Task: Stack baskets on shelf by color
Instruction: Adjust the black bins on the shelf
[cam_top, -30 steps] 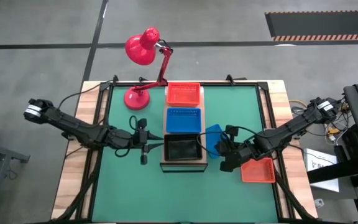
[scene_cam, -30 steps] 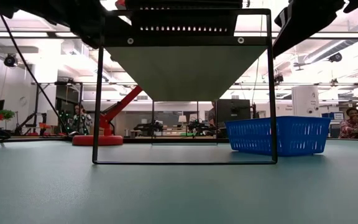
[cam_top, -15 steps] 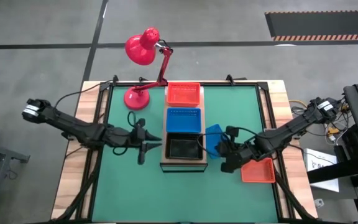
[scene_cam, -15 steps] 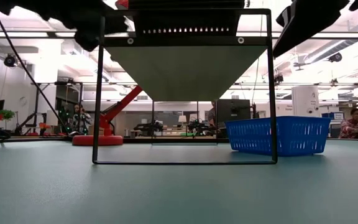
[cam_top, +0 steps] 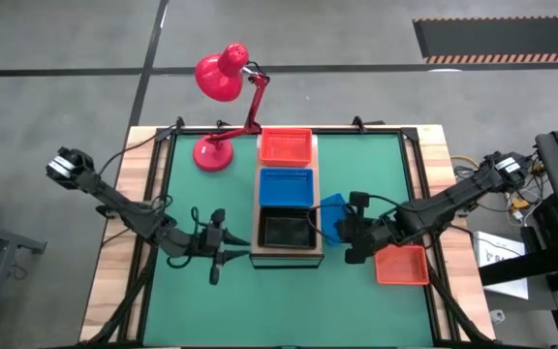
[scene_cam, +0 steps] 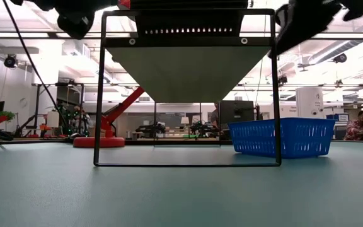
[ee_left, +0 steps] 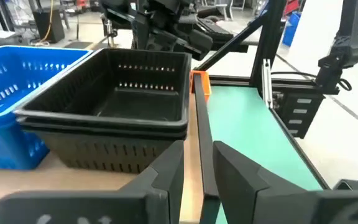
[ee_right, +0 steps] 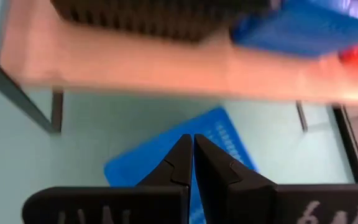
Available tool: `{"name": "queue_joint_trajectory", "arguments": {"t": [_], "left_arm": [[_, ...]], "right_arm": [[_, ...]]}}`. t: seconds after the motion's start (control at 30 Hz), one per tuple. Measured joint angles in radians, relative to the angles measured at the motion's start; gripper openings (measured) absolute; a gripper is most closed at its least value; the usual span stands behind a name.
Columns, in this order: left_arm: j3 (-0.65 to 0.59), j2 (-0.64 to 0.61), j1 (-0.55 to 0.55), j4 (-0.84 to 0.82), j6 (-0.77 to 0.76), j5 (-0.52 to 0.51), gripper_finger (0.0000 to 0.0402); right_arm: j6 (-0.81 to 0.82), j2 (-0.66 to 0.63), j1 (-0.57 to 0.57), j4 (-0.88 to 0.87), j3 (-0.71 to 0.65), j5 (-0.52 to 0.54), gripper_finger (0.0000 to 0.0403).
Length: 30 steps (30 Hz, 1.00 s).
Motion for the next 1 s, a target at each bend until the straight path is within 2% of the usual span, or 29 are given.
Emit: {"name": "queue_joint_trajectory", "arguments": {"t": [0.27, 0.47, 0.73, 1.0], "left_arm": [[0.007, 0.058, 0.001, 0.057, 0.057, -0.019, 0.007], [0.007, 0.055, 0.004, 0.057, 0.067, -0.04, 0.007], [0.007, 0.056, 0.022, 0.055, 0.059, -0.041, 0.007], [0.007, 0.055, 0.022, 0.055, 0.059, -0.04, 0.007]], "right_arm": [[-0.231, 0.0, -0.014, 0.211, 0.004, -0.013, 0.0008], [-0.266, 0.0, -0.015, 0.289, 0.007, -0.068, 0.0009], [-0.32, 0.008, -0.033, 0.346, 0.007, -0.069, 0.0009], [-0.335, 0.012, -0.061, 0.333, 0.007, -0.068, 0.0009]]}}
